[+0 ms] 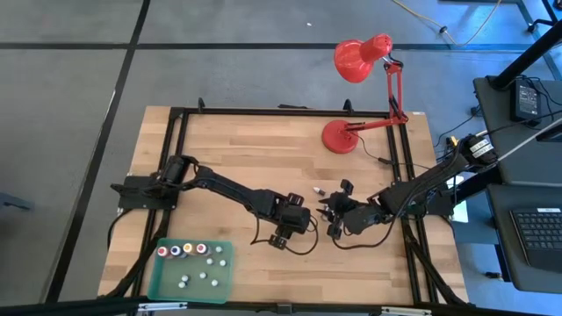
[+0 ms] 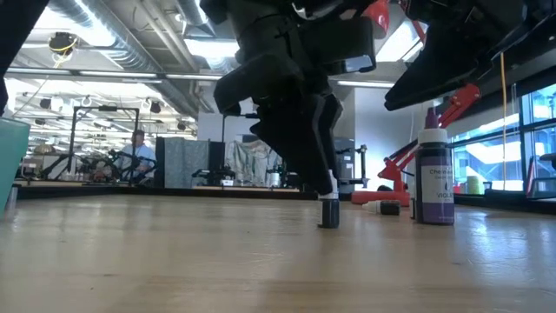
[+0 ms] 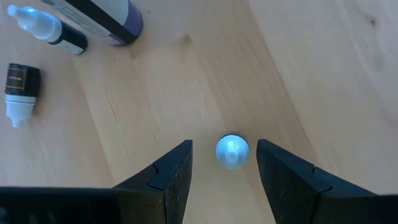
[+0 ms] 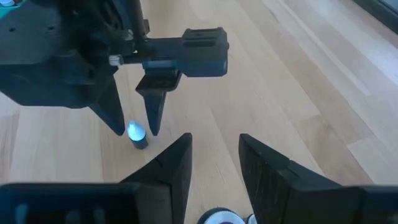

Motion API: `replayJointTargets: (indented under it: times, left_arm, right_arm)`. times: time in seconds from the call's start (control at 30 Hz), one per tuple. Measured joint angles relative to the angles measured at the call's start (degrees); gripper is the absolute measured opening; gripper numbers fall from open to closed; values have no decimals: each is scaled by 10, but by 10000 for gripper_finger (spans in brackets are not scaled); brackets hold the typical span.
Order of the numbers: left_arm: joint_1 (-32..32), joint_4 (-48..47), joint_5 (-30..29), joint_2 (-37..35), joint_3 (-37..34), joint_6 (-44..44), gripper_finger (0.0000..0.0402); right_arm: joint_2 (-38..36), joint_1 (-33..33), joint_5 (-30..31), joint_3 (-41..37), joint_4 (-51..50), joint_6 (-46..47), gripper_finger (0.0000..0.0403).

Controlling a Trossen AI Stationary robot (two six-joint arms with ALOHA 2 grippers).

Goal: Pick & Place food coloring
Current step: Put the green food coloring into the blue bin

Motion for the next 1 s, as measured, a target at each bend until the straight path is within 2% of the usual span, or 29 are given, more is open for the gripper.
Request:
replayJointTargets:
  times: [0.33, 0.83, 1.0]
  left_arm:
    - [0, 1, 0, 0, 0, 0, 163]
    - [0, 2, 2, 0, 0, 0, 56]
    - [-4, -7, 8, -4, 0, 0, 44]
  right_arm:
    - [0, 0, 0, 0, 0, -2, 134]
    - [0, 0, 1, 0, -18, -1, 134]
    - [0, 0, 1, 0, -20, -1, 134]
